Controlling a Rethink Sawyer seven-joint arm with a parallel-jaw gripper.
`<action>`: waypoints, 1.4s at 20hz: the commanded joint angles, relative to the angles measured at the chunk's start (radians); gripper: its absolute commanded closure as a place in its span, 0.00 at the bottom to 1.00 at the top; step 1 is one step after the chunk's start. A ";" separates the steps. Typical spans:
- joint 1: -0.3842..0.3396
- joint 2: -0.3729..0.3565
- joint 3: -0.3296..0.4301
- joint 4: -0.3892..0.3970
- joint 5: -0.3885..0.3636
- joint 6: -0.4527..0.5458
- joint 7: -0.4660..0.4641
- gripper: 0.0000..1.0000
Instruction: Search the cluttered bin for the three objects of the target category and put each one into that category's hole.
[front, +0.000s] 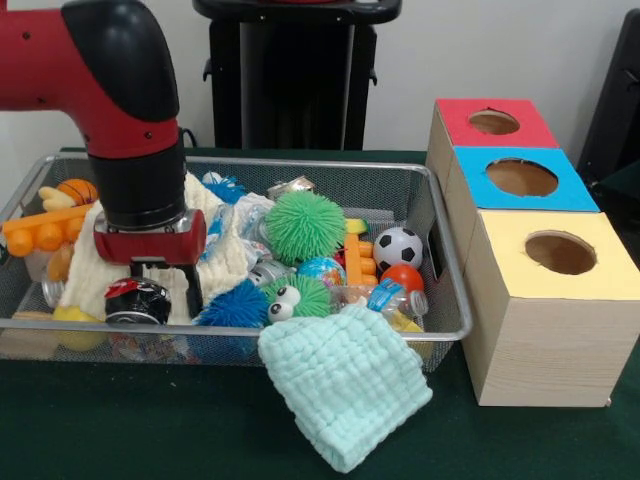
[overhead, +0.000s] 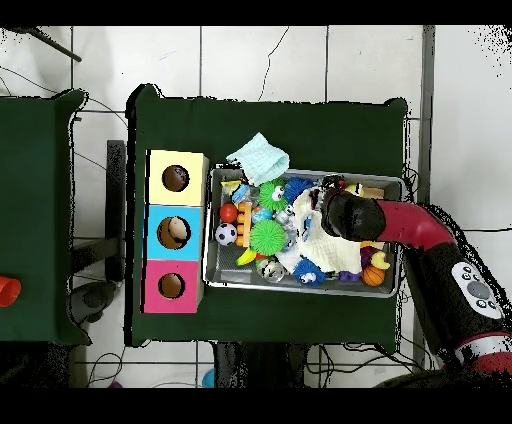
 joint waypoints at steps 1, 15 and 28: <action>-0.030 0.123 0.067 -0.083 -0.103 -0.034 -0.244 0.00; -0.039 0.125 0.088 -0.084 -0.120 -0.004 -0.230 1.00; 0.044 -0.336 0.075 0.156 0.098 0.338 -0.094 1.00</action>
